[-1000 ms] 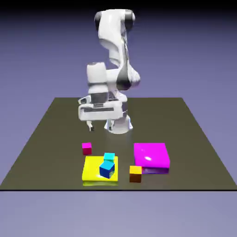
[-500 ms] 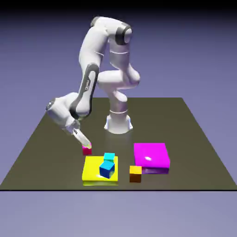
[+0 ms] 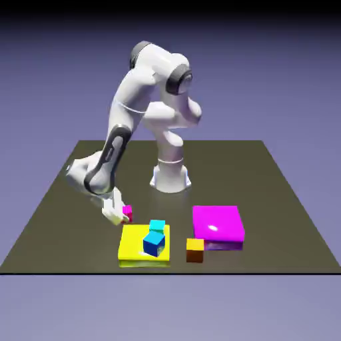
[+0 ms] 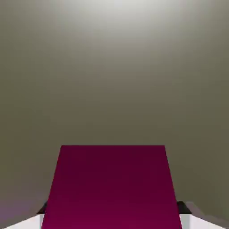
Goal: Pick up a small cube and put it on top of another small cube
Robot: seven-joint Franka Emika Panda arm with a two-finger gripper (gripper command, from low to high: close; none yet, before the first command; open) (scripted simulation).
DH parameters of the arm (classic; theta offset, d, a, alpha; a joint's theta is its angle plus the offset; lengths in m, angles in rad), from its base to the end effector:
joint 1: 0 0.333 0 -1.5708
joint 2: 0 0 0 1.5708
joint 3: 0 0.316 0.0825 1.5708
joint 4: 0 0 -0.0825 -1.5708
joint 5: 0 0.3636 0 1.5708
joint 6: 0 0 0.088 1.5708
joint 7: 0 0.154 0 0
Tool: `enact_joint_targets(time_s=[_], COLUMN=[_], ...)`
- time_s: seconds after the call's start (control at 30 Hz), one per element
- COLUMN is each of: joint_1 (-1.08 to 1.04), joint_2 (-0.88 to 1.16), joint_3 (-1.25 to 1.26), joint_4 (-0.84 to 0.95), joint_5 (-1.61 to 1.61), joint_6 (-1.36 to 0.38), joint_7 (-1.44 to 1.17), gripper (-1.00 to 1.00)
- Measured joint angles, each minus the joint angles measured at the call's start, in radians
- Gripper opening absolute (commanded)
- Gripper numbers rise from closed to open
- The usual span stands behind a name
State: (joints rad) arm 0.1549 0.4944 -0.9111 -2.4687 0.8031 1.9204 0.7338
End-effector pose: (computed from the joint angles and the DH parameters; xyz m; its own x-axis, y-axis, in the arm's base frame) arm 0.2741 -0.2226 0.1232 -0.6006 -0.6527 -0.4618 -0.7919 0.4062 0.4559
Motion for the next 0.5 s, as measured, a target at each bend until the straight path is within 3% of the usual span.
enact_joint_targets(time_s=[0.5], joint_1=[-0.162], joint_2=[0.028], joint_3=[0.464], joint_4=[0.509], joint_5=[-0.344], joint_6=[-0.263], joint_7=[0.183], gripper=[-1.0])
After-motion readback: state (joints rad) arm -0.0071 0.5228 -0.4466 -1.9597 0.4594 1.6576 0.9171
